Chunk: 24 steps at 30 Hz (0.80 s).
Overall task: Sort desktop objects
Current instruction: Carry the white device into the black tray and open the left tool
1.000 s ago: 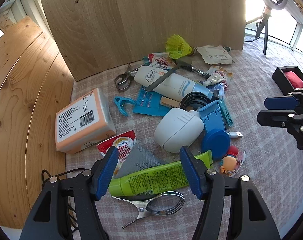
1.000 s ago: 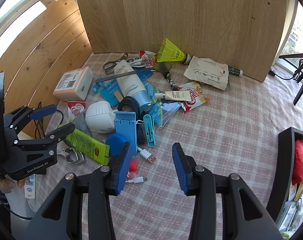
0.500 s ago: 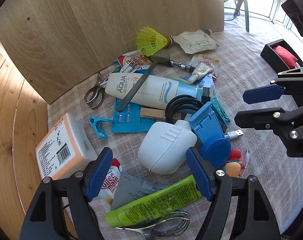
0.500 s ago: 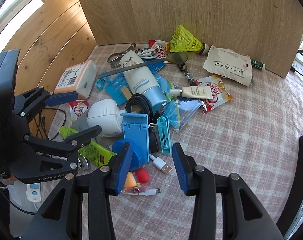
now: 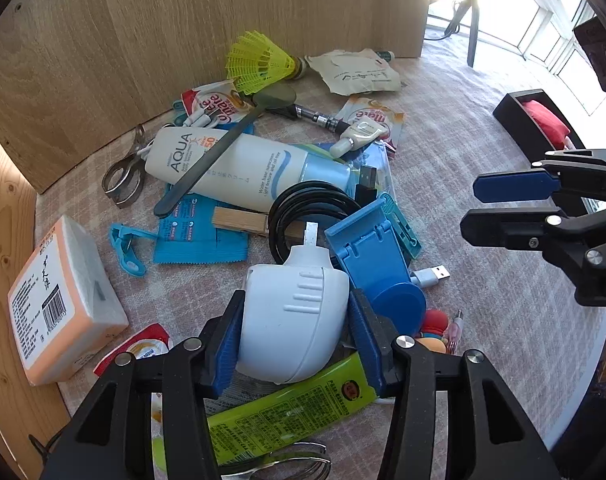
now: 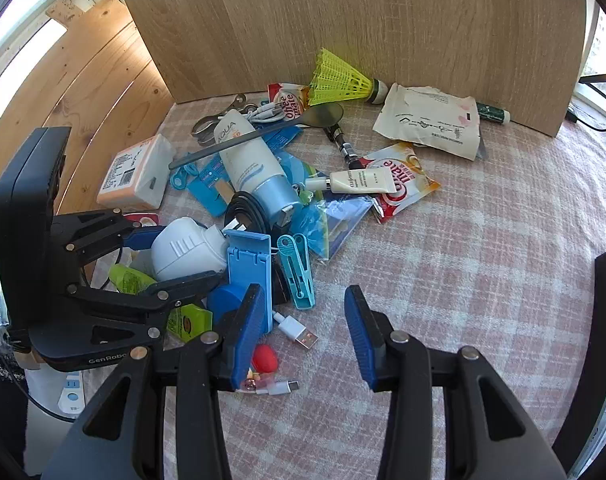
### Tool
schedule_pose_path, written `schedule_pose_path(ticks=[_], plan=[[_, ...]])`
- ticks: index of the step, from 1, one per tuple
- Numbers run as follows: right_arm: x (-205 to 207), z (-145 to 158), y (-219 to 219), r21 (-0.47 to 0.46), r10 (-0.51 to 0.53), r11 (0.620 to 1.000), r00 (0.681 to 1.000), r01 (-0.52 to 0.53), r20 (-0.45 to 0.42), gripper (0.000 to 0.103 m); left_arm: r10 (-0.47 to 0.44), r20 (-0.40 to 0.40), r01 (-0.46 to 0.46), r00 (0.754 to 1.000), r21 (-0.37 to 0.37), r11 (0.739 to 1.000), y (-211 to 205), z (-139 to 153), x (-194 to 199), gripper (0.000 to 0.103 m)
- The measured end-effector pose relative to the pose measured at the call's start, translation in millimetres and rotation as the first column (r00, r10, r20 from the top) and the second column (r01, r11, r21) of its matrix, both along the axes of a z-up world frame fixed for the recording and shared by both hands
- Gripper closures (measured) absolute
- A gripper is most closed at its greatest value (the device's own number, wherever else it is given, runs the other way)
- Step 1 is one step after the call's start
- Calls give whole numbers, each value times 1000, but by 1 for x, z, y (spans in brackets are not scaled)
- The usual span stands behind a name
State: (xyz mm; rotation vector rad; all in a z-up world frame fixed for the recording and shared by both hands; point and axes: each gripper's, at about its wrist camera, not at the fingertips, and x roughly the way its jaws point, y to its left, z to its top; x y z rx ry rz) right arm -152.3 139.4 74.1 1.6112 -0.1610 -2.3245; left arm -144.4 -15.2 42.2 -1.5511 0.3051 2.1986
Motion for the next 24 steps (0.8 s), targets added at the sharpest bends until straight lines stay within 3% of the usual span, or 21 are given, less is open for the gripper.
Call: schedule_pose_path(ticks=[4, 14, 19, 24], plan=[[17, 12, 13, 14, -38, 999, 998, 38, -42, 62, 53, 18, -54, 998, 55, 997, -8, 5, 5, 57], [89, 36, 80, -14, -207, 978, 975, 207, -81, 62, 125, -49, -117, 991, 138, 984, -6, 49, 33, 57], [131, 43, 130, 3, -311, 950, 945, 313, -101, 62, 94, -80, -79, 992, 167, 983, 37, 72, 51, 57], [168, 44, 191, 15, -405, 913, 908, 408, -106, 62, 22, -90, -6, 996, 180, 984, 112, 78, 73, 57]])
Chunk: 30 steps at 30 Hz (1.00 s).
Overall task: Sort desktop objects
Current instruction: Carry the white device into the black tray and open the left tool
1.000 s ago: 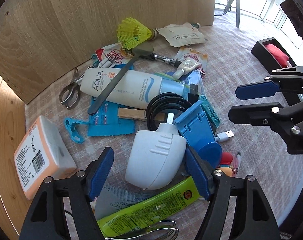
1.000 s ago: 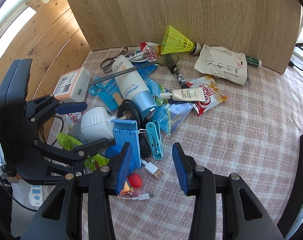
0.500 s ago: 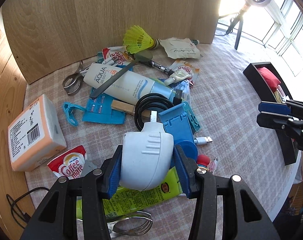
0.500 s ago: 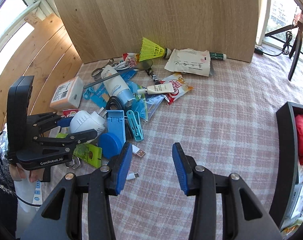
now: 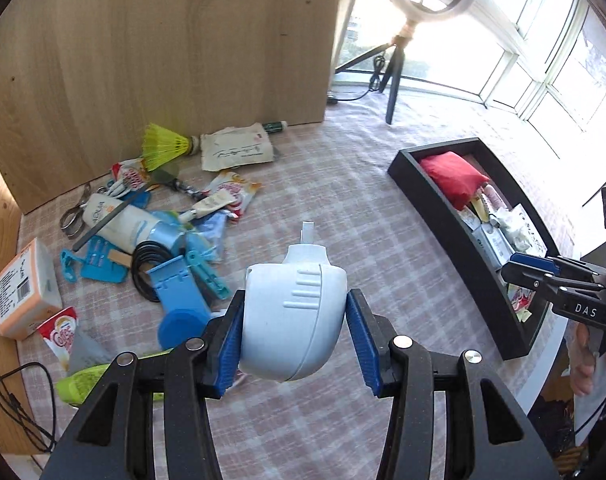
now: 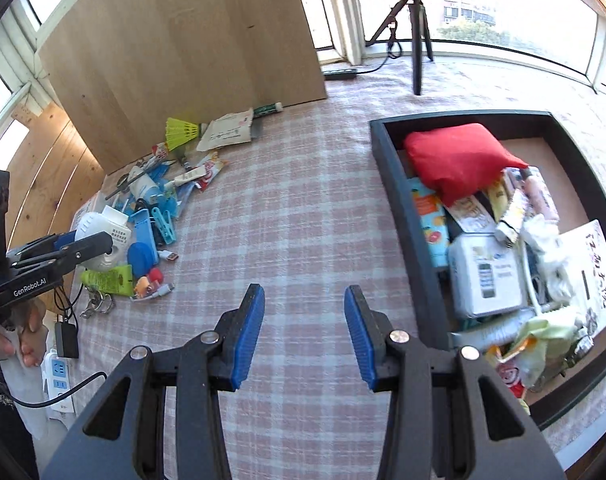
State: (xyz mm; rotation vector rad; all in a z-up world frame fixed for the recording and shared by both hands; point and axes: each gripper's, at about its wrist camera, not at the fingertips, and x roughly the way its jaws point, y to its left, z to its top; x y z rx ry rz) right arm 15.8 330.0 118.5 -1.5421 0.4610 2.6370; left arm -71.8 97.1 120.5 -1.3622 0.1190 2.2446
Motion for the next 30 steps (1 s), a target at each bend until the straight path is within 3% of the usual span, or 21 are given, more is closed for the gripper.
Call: schedule_pose_path(ticks=[12, 18, 25, 30], plan=[[66, 3, 169, 48, -103, 994, 995, 102, 9, 62, -129, -15, 130, 992, 58, 990, 240, 18, 30, 57], [88, 6, 240, 55, -143, 988, 990, 143, 8, 62, -171, 8, 171, 985, 48, 984, 345, 7, 25, 57], [96, 3, 284, 43, -167, 985, 986, 166, 7, 62, -180, 50, 181, 982, -3, 984, 413, -18, 15, 57], [89, 2, 293, 26, -150, 988, 989, 150, 7, 60, -130, 35, 130, 991, -3, 991, 408, -10, 9, 56]])
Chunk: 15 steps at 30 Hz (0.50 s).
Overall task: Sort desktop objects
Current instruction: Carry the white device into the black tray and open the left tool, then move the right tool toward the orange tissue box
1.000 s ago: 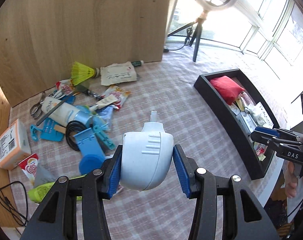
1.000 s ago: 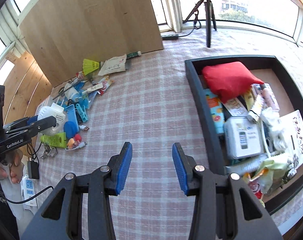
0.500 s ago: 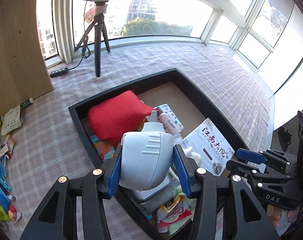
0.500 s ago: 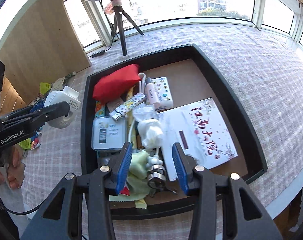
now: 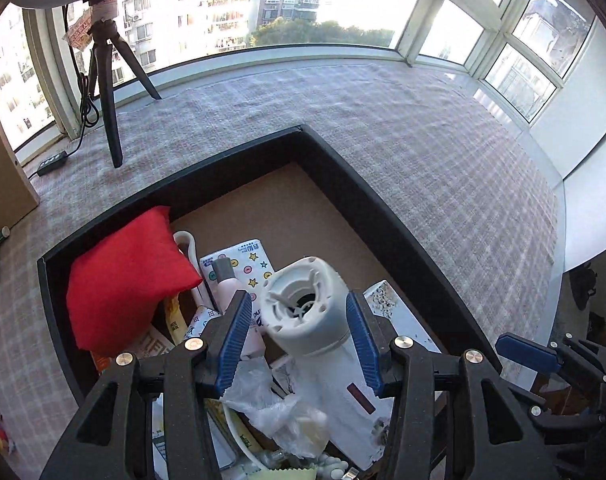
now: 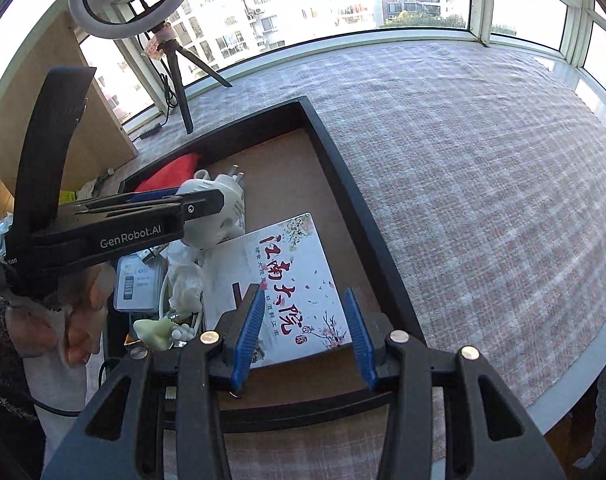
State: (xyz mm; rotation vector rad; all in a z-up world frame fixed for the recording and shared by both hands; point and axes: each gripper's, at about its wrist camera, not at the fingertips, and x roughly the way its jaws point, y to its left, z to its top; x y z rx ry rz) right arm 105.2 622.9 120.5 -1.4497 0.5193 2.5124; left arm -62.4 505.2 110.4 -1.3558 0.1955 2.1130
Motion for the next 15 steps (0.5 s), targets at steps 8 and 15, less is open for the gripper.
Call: schedule_pose_path(ticks=[8, 15], plan=[[-38, 16, -42, -5, 125, 992, 991, -125, -42, 56, 158, -36, -157, 987, 29, 987, -88, 26, -11, 56], [-91, 33, -138, -2, 301, 953, 950, -302, -88, 57, 366, -67, -367, 928, 8, 930, -234, 34, -16, 56]])
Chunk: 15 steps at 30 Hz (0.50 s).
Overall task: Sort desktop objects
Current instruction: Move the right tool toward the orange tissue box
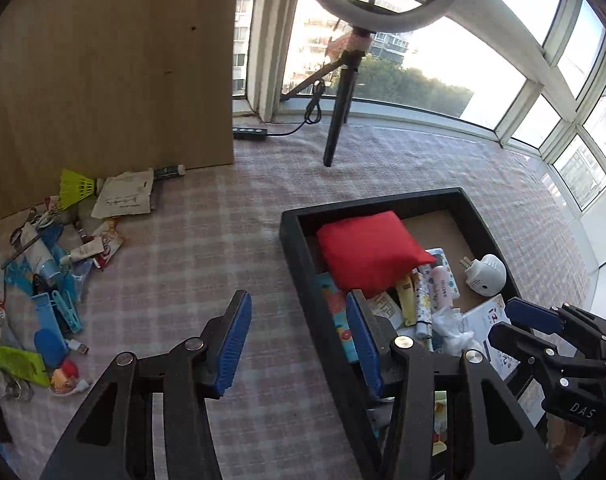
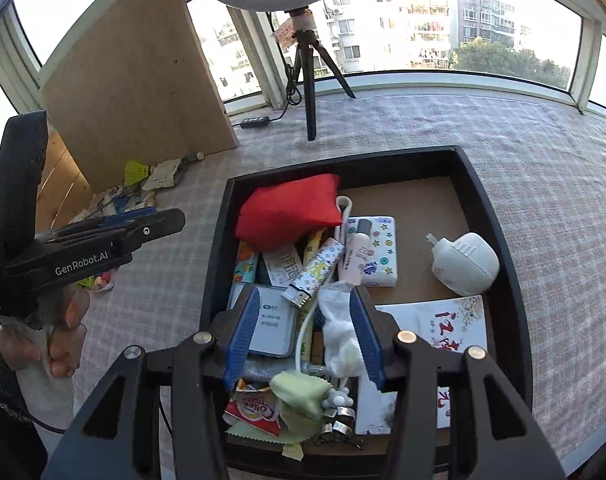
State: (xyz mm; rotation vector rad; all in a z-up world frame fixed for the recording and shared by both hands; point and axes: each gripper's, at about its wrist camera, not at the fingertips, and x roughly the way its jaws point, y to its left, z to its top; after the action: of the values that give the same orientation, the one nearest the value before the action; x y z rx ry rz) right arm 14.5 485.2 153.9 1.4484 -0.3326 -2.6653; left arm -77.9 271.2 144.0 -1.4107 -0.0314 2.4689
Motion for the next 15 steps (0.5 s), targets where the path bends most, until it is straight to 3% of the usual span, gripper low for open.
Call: schedule_pose_path(ticks=[6, 11, 15], plan=[[-53, 12, -109, 17, 168, 986, 986, -167, -19, 57, 228, 1, -228, 974, -21, 974, -147, -3, 3, 56], [-103, 23, -210, 4, 312, 950, 950, -312, -21, 57, 417, 7, -417, 909, -21, 909, -259, -7, 3, 56], [-148, 31, -294, -1, 449, 894, 893, -449, -12, 57, 535, 17, -535, 845, -7, 845, -329, -18, 4, 56]])
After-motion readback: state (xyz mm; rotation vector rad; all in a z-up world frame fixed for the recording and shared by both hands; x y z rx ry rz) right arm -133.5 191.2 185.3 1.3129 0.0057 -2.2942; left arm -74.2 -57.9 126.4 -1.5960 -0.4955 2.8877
